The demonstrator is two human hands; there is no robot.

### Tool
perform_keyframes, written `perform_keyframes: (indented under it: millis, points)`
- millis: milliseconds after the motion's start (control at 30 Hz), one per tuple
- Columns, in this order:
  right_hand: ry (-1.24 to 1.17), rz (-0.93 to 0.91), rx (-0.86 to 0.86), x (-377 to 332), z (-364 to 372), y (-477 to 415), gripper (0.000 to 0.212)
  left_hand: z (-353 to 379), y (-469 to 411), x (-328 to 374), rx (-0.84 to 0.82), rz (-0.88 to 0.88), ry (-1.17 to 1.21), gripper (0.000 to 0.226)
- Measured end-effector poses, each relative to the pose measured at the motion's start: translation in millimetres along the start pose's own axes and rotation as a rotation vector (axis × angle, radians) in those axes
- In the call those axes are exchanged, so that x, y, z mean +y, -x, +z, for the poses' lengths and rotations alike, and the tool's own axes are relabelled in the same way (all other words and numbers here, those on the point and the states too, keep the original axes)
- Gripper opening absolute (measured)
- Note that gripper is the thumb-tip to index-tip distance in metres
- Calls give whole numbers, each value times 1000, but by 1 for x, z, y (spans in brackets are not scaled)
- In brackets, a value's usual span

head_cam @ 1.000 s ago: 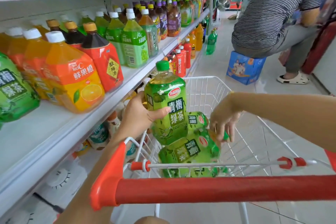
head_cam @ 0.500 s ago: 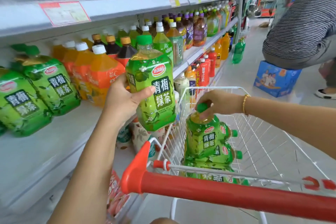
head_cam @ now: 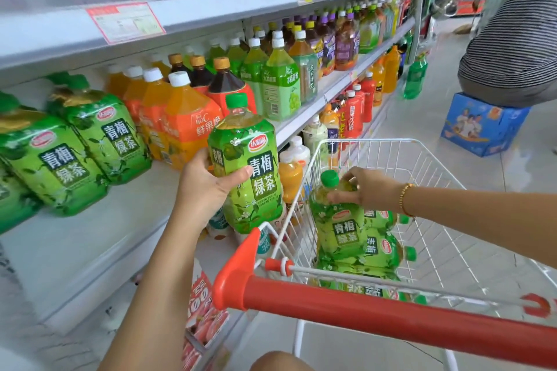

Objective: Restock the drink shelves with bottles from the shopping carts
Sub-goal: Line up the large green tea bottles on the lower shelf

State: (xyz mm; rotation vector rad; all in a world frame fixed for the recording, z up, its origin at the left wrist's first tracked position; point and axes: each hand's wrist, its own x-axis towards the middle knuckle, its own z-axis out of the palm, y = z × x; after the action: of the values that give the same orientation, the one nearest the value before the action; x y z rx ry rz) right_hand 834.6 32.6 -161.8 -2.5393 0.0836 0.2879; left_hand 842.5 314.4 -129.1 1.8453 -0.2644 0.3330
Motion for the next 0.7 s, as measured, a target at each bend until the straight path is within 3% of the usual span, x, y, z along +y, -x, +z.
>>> perform_keyframes:
  millis: [133, 333, 600, 700]
  points:
    - [1, -124, 52, 1, 13, -4, 72, -2, 4, -6, 14, -9, 15, 51]
    - [103, -259, -168, 10, 7, -3, 97, -4, 10, -12, 29, -38, 40, 53]
    - [243, -359, -22, -7, -11, 3, 88, -21, 31, -2, 47, -11, 32, 56]
    - [188, -431, 126, -32, -37, 20, 89, -38, 39, 16, 102, 25, 5, 57]
